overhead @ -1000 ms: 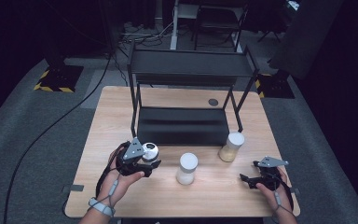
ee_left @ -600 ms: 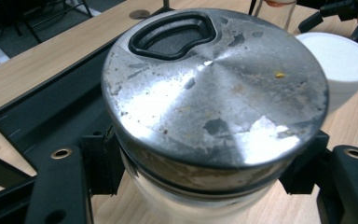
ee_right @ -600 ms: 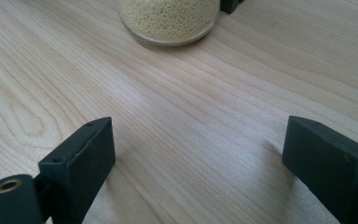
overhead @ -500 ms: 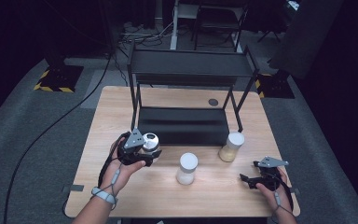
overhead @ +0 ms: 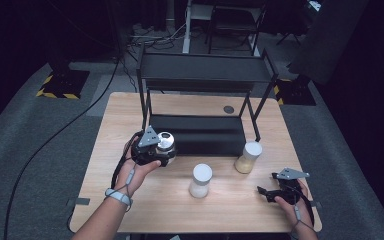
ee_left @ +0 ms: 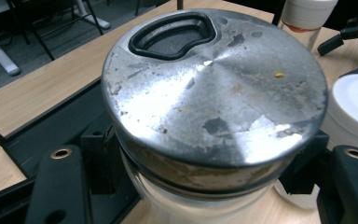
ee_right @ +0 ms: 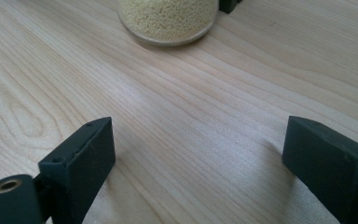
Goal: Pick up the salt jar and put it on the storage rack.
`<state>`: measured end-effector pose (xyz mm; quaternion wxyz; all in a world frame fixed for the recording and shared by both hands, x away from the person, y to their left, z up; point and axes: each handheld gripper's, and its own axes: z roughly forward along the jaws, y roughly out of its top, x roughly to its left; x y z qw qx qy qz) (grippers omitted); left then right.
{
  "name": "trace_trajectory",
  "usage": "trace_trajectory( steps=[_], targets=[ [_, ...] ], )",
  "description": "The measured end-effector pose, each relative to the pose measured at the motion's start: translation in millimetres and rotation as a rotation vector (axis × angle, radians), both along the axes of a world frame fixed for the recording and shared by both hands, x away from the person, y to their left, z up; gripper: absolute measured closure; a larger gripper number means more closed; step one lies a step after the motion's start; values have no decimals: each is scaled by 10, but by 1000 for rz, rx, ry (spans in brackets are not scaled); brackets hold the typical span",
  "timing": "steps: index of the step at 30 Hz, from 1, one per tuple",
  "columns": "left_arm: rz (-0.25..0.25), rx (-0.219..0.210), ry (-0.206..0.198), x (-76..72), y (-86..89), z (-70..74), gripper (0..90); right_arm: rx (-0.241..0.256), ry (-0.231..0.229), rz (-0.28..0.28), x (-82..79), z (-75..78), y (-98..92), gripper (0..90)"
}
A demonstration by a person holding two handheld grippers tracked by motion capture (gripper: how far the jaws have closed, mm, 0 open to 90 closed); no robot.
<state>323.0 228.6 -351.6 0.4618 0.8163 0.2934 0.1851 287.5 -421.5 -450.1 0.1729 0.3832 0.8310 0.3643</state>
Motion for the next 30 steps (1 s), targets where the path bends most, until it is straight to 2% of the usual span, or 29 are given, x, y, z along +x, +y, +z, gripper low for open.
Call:
trace_trajectory(
  steps=[7, 14, 18, 30],
  targets=[
    [12, 0, -7, 147, -74, -11, 299, 0, -1, -4, -7, -1, 5, 94],
    [18, 36, -6, 342, -165, -24, 299, 0, -1, -8, -14, 0, 10, 94],
    [25, 12, 12, 460, -132, -82, 299, 0, 0, -11, -19, 1, 13, 94],
    [70, 41, 22, 631, -240, -184, 299, -1, -1, -12, -20, 0, 14, 94]
  ],
)
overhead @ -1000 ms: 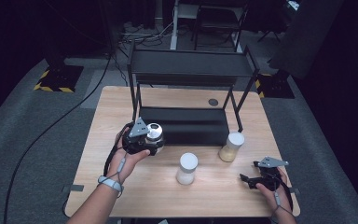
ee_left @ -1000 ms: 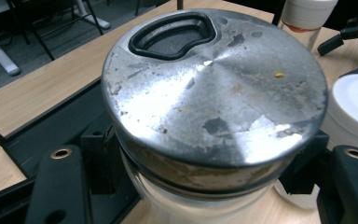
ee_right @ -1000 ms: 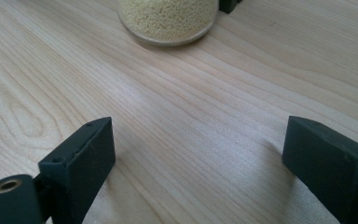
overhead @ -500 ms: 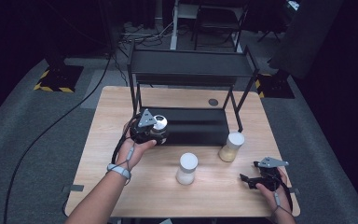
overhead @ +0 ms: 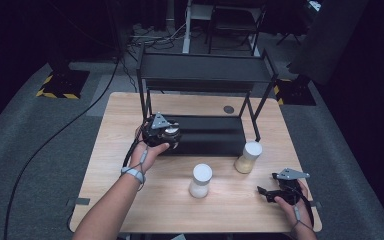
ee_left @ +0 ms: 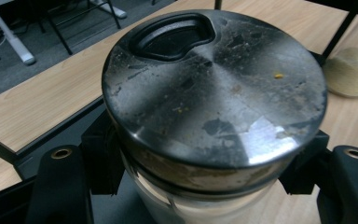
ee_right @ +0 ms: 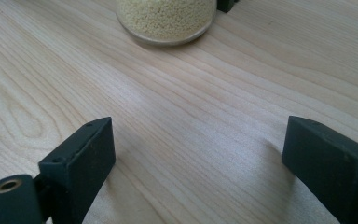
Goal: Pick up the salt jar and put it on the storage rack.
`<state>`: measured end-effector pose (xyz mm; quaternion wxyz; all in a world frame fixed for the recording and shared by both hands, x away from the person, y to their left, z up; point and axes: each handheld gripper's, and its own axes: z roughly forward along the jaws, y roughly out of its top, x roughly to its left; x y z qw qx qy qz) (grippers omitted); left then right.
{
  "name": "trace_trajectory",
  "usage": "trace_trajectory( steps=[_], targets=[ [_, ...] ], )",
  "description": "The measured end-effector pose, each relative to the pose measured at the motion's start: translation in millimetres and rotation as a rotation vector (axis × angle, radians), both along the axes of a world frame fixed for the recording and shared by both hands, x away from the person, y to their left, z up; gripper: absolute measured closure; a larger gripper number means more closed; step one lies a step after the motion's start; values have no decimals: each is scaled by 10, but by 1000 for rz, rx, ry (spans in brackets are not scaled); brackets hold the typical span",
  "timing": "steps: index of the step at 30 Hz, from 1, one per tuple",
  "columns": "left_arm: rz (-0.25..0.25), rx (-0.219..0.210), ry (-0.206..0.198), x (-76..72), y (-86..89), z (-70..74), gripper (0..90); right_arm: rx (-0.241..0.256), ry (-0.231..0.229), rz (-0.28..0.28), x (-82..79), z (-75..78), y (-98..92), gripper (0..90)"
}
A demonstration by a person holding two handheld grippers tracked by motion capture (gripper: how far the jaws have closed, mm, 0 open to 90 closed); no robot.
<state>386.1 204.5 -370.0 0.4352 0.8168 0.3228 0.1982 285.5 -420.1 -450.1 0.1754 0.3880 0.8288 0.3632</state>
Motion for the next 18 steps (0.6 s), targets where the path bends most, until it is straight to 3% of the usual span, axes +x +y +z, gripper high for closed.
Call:
trace_trajectory(
  steps=[4, 18],
  targets=[
    [12, -7, 11, 55, -41, -61, 299, 0, 0, -1, -2, 0, 1, 94],
    [30, 30, 32, 212, -165, -234, 299, 0, 0, -2, -4, 0, 3, 94]
  ],
)
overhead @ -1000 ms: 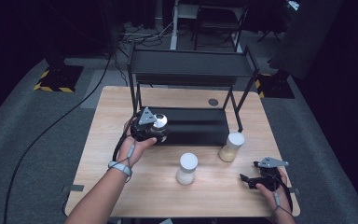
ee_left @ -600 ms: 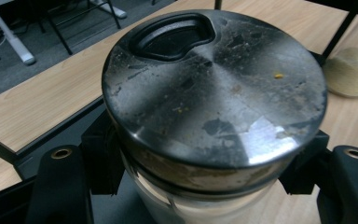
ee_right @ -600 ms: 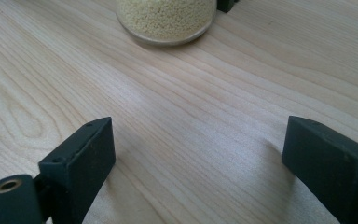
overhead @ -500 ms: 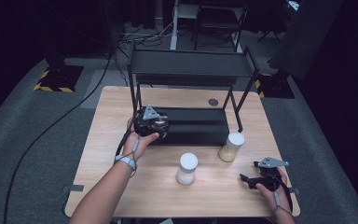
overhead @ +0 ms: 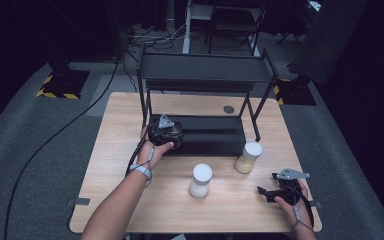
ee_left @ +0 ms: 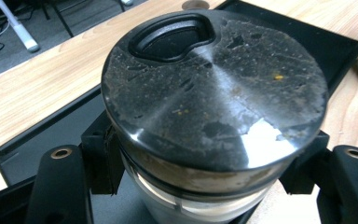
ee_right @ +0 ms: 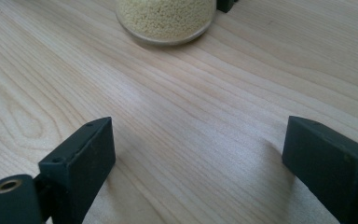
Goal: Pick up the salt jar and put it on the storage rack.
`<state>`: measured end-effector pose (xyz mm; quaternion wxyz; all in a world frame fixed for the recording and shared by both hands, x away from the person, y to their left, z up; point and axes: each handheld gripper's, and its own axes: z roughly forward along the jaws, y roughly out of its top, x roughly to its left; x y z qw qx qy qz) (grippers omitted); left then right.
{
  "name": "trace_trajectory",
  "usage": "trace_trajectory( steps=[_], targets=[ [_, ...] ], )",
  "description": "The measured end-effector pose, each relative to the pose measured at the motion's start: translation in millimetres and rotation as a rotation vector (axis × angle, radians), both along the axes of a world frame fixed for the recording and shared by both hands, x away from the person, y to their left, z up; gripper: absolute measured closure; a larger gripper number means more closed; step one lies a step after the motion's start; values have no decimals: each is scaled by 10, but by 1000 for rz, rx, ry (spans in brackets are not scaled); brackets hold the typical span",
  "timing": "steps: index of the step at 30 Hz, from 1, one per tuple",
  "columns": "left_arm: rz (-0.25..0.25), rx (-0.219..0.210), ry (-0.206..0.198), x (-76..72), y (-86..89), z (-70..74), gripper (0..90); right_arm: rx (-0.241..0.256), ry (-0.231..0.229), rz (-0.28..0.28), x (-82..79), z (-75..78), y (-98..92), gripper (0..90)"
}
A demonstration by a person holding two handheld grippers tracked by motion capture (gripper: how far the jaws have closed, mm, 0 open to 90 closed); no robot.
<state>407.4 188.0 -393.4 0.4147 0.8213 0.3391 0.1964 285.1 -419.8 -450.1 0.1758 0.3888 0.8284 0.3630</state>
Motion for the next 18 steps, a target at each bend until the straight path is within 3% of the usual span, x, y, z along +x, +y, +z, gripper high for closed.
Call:
trace_trajectory(
  steps=[11, 18],
  targets=[
    [18, 26, 17, 53, -86, -42, 299, 0, 1, 0, -8, 1, 5, 94],
    [29, 16, 32, 79, -89, -62, 299, 1, 1, 0, -9, 1, 5, 94]
  ],
)
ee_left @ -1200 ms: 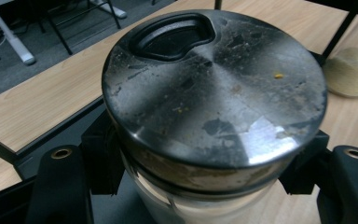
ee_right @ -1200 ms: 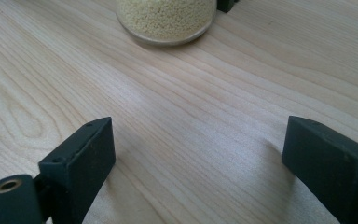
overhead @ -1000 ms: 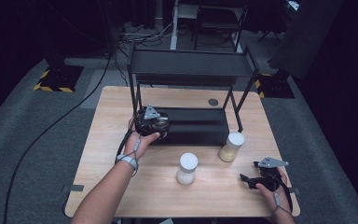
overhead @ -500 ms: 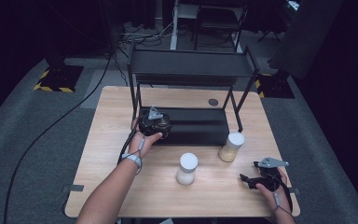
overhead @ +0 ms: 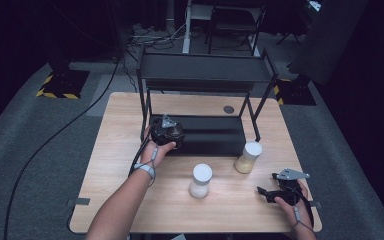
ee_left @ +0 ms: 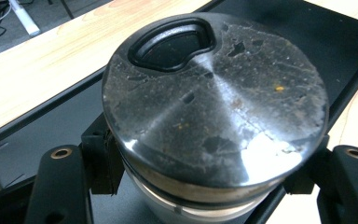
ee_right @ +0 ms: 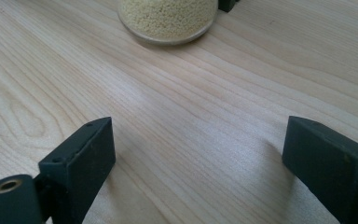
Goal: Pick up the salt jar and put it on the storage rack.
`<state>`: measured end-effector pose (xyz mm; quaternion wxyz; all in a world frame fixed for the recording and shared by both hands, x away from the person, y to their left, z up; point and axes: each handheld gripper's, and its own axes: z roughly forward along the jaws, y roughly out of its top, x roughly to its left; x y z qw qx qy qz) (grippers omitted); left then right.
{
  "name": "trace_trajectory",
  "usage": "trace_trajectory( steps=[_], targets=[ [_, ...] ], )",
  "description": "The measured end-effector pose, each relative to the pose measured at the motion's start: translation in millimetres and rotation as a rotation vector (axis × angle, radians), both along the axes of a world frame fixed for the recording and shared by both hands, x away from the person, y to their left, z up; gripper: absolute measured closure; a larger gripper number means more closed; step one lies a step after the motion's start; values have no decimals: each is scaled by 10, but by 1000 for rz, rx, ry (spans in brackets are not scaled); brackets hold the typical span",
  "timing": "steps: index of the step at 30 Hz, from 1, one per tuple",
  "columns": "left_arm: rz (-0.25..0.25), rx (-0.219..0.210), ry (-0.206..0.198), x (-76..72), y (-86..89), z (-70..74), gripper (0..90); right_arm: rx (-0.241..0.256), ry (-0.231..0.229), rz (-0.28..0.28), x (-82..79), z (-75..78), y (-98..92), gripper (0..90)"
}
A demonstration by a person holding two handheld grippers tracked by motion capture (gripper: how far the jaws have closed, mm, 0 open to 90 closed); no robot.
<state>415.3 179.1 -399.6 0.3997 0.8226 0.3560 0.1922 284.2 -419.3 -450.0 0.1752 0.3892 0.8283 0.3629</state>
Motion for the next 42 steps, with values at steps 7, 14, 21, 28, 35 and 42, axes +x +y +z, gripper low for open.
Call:
trace_trajectory(
  steps=[7, 14, 21, 28, 35, 42],
  targets=[
    [11, 3, 23, 30, -15, -28, 299, 0, 0, 0, 0, 0, 0, 94],
    [17, -19, 29, 55, 17, -56, 298, 0, 0, 0, 0, 0, 0, 94],
    [42, -94, 37, 54, 97, -79, 188, 0, 0, 0, 0, 0, 0, 94],
    [12, -135, -17, -65, 191, 51, 128, 0, 0, 0, 0, 0, 0, 94],
    [0, -127, -75, -291, 283, 230, 121, 1, 1, 1, 2, 0, -3, 94],
    [18, -129, -95, -498, 437, 336, 112, -1, 1, 22, 30, 1, -34, 93]
  ],
)
